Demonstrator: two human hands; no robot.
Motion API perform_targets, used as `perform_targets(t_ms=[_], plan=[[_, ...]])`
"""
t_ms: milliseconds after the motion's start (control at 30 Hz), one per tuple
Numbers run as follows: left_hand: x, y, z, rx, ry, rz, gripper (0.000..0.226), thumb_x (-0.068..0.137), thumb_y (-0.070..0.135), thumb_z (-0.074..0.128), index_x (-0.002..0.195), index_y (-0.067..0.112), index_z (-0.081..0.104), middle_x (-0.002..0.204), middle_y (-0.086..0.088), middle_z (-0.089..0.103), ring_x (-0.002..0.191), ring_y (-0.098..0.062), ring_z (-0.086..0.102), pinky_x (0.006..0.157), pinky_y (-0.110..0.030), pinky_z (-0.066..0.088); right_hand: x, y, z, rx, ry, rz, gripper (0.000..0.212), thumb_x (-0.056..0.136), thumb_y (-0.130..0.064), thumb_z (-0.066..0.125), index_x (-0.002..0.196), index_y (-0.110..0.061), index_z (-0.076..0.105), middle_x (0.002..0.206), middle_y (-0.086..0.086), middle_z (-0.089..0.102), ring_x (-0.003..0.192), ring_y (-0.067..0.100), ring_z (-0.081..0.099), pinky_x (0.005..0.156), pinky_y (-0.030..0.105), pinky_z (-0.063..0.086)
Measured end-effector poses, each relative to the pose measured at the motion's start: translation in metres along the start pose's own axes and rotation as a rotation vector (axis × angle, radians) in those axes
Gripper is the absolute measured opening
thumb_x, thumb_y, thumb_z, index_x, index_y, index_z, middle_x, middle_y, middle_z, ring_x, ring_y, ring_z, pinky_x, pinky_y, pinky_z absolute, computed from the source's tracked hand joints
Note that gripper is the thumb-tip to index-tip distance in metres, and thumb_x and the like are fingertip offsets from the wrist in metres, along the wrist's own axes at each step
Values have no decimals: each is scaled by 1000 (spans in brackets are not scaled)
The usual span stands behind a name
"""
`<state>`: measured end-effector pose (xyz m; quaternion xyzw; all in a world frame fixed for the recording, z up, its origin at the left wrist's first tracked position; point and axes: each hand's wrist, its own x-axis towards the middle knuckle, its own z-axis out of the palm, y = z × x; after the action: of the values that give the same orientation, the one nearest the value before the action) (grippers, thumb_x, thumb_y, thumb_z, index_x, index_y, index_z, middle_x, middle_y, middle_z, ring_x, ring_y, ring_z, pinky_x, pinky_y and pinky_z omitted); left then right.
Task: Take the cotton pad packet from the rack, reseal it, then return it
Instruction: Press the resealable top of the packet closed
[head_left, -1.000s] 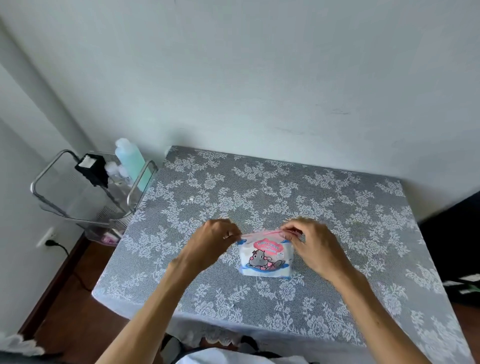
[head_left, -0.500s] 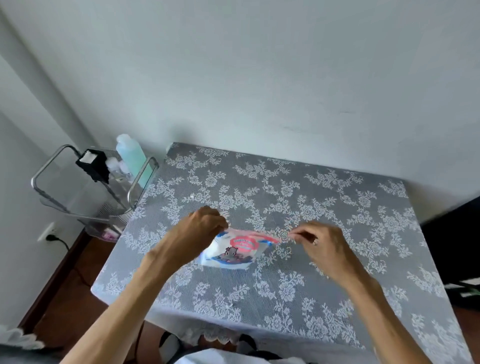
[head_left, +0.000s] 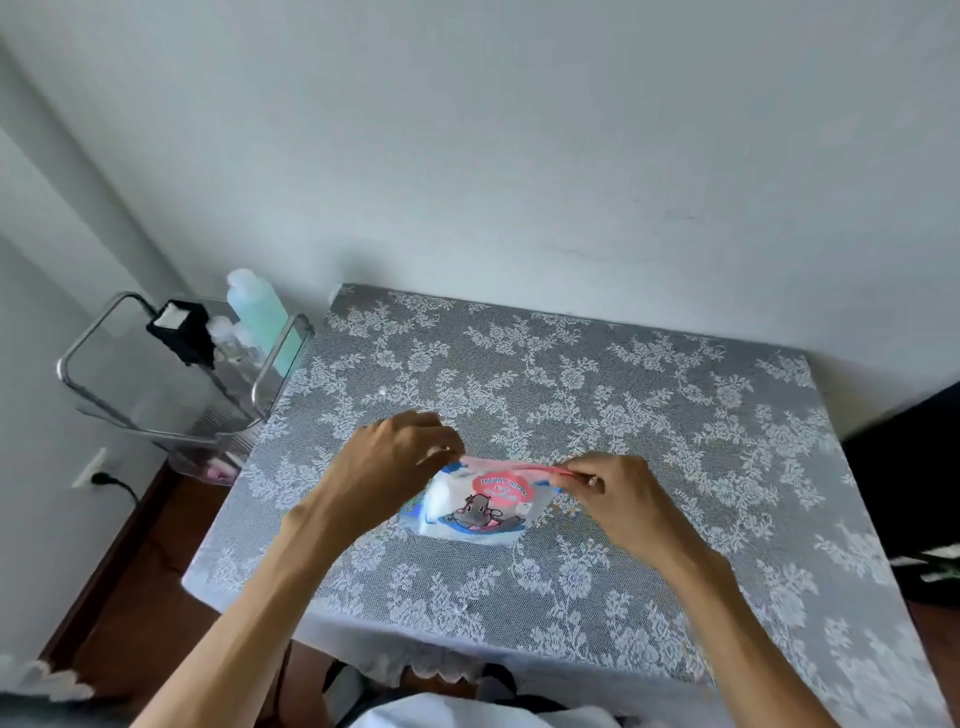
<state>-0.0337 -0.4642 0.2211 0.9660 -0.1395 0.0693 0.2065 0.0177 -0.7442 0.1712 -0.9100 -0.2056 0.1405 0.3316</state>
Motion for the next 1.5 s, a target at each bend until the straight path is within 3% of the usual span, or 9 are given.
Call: perform_targets(t_ms=[167,400,600,733,933,1100,1233,1333,1500], plan=[[-4,-4,-1,-123,-3,-14,15,91,24,64,101,20,74,96,8,71,73,1,64,67,-14,54,-7,-6,-20,-10,1,-131,28,95,-16,56,122,-21,64,82,-19,61,50,-1,54,38,14,37],[-11,-6,19,-285,-14,-52,15,93,17,61,100,13,73,98,6,68,71,5,63,59,-6,50,-17,-6,-39,-101,328,-221,24,85,-30,65,103,-18,73,97,-1,73,66,-8,61,55,4,47],[-11,-3,34,-278,-15,-83,13,94,21,61,100,19,72,98,11,69,79,1,64,70,-12,51,-14,0,0,-120,22,0,56,77,-42,72,129,-27,56,111,-12,62,83,-1,60,72,22,58],[-11,-2,34,-328,-23,-106,12,92,18,64,100,17,73,96,9,68,71,5,63,61,-10,50,-10,8,13,-89,70,-23,23,89,-25,66,110,-17,70,101,-1,72,50,1,57,45,21,52],[-13,-9,27,-407,1,-153,19,92,14,62,107,9,72,99,2,68,70,-6,69,63,-27,59,-13,5,-5,24,-41,-43,31,99,-19,51,129,-20,60,84,-9,67,38,3,46,35,14,34],[-15,-8,23,-425,51,-131,18,86,20,66,102,14,72,91,15,68,66,0,69,57,-8,52,-20,2,-21,60,100,-115,33,96,-19,53,128,-26,59,88,-8,66,38,4,47,32,13,29],[-6,-9,24,-428,81,-172,13,84,23,70,94,16,71,82,8,69,58,-2,67,50,-11,51,-18,5,-32,72,251,-165,28,86,-25,64,109,-10,71,84,2,74,51,-2,57,36,8,33],[-2,-3,28,-373,126,-108,11,85,22,69,93,15,71,84,8,66,63,0,63,54,-6,48,-22,10,-35,141,376,-189,26,81,-33,68,102,-18,71,89,-12,70,68,-4,65,47,5,44],[0,3,27,-274,115,-56,21,89,28,62,97,12,73,91,4,67,69,-4,62,62,-23,56,-20,13,-37,-34,382,-145,24,82,-24,67,102,-12,72,102,0,61,91,17,61,71,33,59]])
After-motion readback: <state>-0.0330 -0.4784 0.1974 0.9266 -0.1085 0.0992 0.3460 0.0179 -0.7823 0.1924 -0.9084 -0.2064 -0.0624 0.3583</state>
